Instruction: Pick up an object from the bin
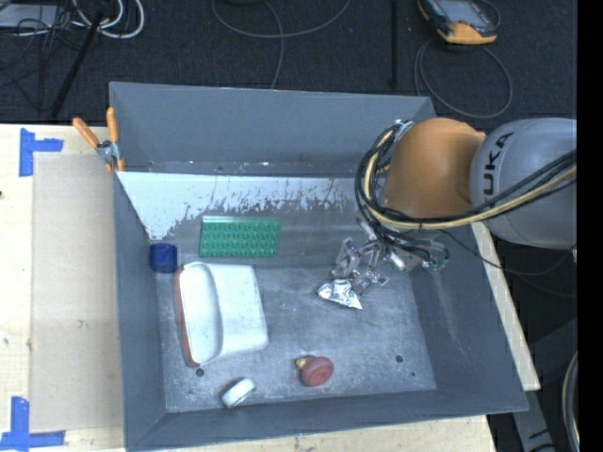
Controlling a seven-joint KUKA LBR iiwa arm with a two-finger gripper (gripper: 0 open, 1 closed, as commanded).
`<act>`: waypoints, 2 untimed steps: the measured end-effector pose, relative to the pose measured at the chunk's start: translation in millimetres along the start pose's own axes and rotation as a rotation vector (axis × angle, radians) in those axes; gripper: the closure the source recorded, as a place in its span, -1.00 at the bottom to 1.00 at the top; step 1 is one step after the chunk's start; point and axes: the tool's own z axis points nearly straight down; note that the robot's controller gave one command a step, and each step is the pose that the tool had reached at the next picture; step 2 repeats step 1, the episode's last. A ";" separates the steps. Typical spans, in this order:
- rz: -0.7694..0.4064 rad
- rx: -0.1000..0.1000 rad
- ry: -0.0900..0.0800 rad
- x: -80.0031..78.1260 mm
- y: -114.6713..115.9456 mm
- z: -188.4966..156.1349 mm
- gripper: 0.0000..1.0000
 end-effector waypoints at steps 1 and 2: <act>0.003 0.002 0.002 -3.6 -1.1 -107.5 1.00; 0.003 0.002 0.002 -3.6 -1.1 -107.5 1.00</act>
Offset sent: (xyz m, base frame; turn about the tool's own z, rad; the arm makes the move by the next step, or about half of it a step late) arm 0.0000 0.0001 0.1026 0.0000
